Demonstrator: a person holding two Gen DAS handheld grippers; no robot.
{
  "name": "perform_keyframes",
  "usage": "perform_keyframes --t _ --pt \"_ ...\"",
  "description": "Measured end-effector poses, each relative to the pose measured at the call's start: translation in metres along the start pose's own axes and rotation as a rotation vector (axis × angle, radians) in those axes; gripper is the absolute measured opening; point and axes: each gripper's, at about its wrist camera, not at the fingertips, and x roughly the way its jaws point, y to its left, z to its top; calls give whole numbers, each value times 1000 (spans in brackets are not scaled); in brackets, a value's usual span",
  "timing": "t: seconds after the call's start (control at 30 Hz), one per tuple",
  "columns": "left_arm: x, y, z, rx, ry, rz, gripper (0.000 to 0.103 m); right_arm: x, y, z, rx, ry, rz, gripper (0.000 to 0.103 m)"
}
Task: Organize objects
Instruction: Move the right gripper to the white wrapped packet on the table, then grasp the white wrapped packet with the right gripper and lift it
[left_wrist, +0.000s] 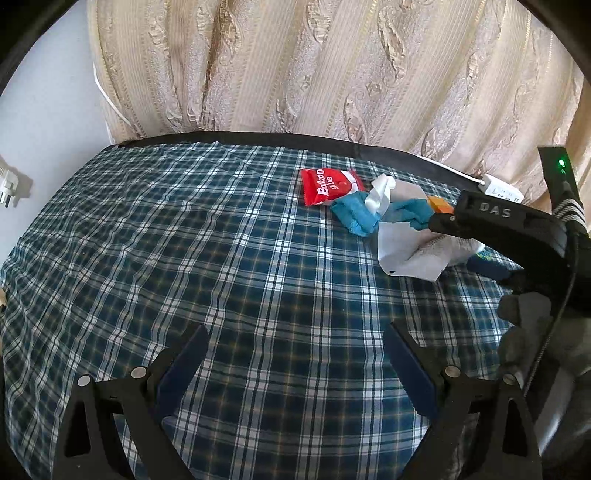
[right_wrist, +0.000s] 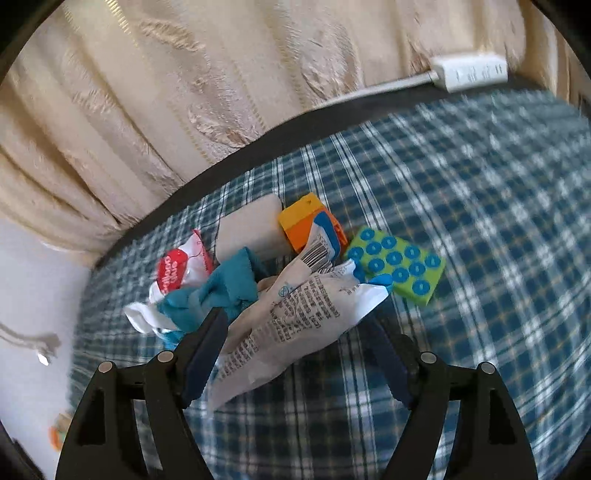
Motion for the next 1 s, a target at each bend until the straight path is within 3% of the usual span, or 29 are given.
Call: perform_keyframes --t 0.17,0.33,0.47,0.77,0.87,1.0 --pt "0 0 0 0 0 -1 98 2 16 5 -105 -20 -65 78" --pt "1 0 0 -5 1 0 98 6 14 7 -125 3 -41 77" --pt "2 2 -1 -11 8 4 98 3 9 6 -150 16 -12 71" --pt "3 2 0 -11 10 5 98 -23 6 0 -397 42 -75 71" --pt "3 2 0 -11 10 5 98 -28 -6 3 -338 45 -51 71" --pt "2 1 0 -12 9 6 98 -16 -20 5 -150 112 50 72"
